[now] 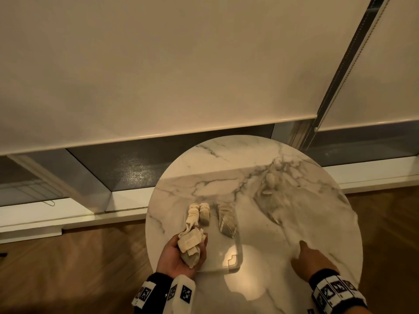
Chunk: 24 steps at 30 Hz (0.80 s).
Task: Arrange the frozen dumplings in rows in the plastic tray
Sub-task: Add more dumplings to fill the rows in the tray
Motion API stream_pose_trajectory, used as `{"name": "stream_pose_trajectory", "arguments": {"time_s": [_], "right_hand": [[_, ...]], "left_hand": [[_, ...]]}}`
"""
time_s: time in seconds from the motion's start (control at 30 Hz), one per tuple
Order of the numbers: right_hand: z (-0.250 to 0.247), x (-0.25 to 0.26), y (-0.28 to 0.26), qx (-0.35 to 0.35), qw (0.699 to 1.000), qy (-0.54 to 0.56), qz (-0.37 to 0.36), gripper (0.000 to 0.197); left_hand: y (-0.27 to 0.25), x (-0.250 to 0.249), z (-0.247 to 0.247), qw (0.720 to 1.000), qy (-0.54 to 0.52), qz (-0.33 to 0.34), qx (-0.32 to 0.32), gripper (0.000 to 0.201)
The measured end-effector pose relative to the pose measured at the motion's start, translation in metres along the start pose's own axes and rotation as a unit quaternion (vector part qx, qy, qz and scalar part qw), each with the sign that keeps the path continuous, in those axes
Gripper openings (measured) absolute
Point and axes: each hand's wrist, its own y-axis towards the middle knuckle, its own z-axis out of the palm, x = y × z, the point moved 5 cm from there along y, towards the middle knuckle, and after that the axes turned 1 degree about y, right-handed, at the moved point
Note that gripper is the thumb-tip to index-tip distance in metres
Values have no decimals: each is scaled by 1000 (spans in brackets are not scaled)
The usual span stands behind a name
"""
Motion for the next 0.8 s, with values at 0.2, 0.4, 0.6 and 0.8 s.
{"name": "stream_pose_trajectory", "arguments": {"time_s": [0.2, 0.4, 0.6, 0.8], "right_hand": [[-21, 138, -42, -69, 967, 35, -243, 27], [63, 210, 7, 134, 957, 245, -75, 67], [102, 215, 64, 57, 938, 343, 21, 98], [75, 224, 31, 24, 942, 332, 46, 84]], "left_hand": [[-8, -4, -12, 999, -9, 4, 32, 74], [-24, -7, -16, 999, -24, 34, -11, 31], [-30, -19, -36, 997, -62, 32, -44, 40], [-35, -35, -45, 998, -50, 32, -25, 35]]}}
